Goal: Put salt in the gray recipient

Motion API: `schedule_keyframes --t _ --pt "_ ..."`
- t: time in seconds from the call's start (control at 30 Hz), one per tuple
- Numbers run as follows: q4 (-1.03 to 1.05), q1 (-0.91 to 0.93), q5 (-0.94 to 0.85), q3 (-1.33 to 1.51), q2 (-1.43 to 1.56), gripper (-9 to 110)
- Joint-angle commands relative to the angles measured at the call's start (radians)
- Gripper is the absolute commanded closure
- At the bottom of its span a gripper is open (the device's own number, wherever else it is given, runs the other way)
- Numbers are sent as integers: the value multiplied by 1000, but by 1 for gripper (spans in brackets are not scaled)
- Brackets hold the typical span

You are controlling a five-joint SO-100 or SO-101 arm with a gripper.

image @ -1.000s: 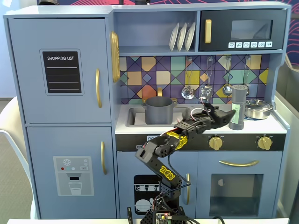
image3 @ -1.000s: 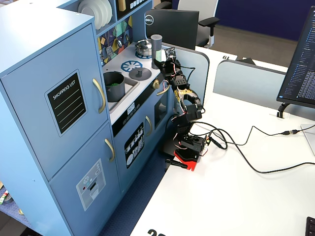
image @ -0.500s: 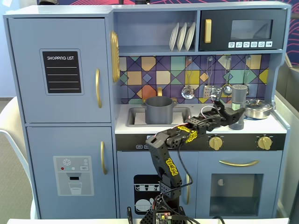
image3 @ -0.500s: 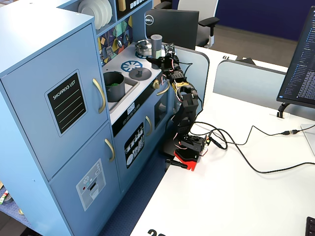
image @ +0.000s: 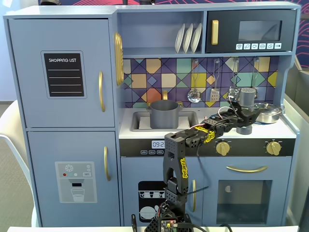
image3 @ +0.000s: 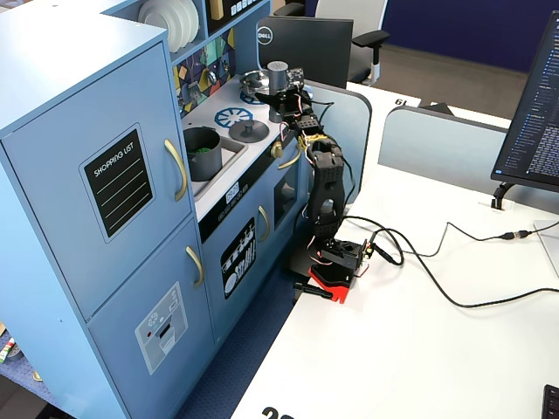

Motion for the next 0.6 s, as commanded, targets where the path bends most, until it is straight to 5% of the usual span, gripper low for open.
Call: schedule_keyframes --t 0.0,0.2,0.33,0.57 --pt "17 -29 28 -160 -46 44" --pt "44 -43 41 -301 -153 51" --pt "69 -64 21 -311 -153 101" --pt "67 -91 239 -304 15 101"
